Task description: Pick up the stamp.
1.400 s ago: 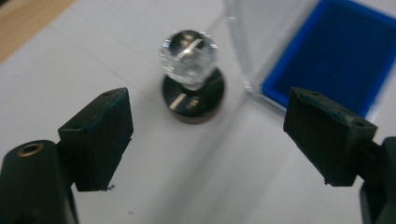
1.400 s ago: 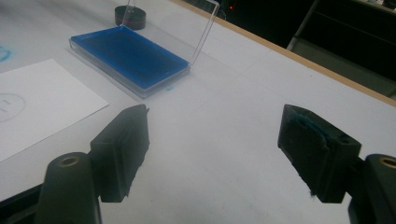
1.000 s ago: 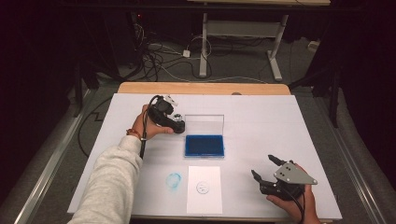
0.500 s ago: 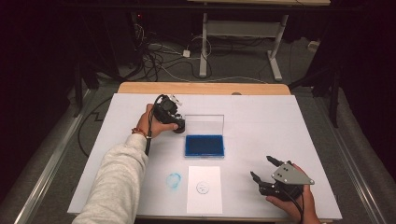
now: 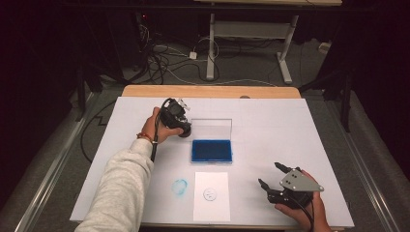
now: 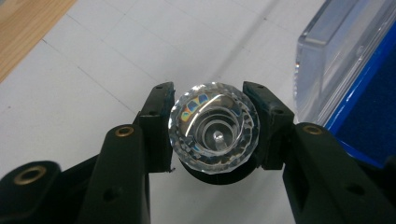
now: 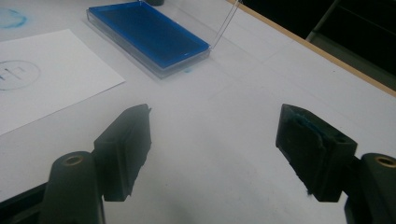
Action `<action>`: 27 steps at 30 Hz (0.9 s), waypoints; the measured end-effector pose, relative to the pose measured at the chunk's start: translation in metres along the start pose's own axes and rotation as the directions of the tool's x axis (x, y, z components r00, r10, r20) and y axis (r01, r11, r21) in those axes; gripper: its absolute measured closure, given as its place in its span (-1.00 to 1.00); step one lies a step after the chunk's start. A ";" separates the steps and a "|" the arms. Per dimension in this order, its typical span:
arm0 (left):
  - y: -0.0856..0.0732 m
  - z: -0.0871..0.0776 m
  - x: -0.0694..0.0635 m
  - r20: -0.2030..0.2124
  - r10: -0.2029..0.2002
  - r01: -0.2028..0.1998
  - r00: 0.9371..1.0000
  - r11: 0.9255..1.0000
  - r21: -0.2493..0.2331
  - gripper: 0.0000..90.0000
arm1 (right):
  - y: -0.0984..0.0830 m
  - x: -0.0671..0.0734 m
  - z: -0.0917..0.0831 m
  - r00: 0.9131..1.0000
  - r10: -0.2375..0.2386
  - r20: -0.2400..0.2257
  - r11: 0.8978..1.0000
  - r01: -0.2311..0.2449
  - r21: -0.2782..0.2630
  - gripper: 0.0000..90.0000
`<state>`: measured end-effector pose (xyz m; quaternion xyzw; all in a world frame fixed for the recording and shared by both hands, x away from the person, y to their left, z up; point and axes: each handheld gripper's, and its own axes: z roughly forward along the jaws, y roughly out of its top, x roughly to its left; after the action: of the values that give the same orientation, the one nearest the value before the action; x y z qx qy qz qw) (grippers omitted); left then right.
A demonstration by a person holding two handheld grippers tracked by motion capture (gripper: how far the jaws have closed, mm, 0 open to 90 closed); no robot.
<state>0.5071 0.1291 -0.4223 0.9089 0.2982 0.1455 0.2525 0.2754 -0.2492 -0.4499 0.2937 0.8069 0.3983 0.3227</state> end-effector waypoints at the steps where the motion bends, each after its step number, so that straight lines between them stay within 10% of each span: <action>1: -0.001 -0.003 0.000 0.002 -0.006 0.006 1.000 1.000 -0.012 0.22 | 0.000 0.000 0.000 1.000 -0.001 -0.005 1.000 0.001 0.002 -0.40; 14: -0.022 -0.048 -0.012 -0.050 0.006 -0.011 0.999 0.994 -0.111 0.22 | 0.001 0.001 0.000 1.000 0.005 -0.003 1.000 -0.005 -0.003 -0.40; 27: -0.059 -0.080 -0.038 0.007 0.028 -0.026 1.000 0.971 -0.236 0.22 | 0.003 0.001 -0.001 1.000 0.014 0.021 1.000 -0.014 -0.009 -0.40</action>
<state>0.4167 0.1761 -0.3921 0.8772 0.2651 0.1787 0.3583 0.2751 -0.2477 -0.4476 0.3020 0.7996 0.4009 0.3298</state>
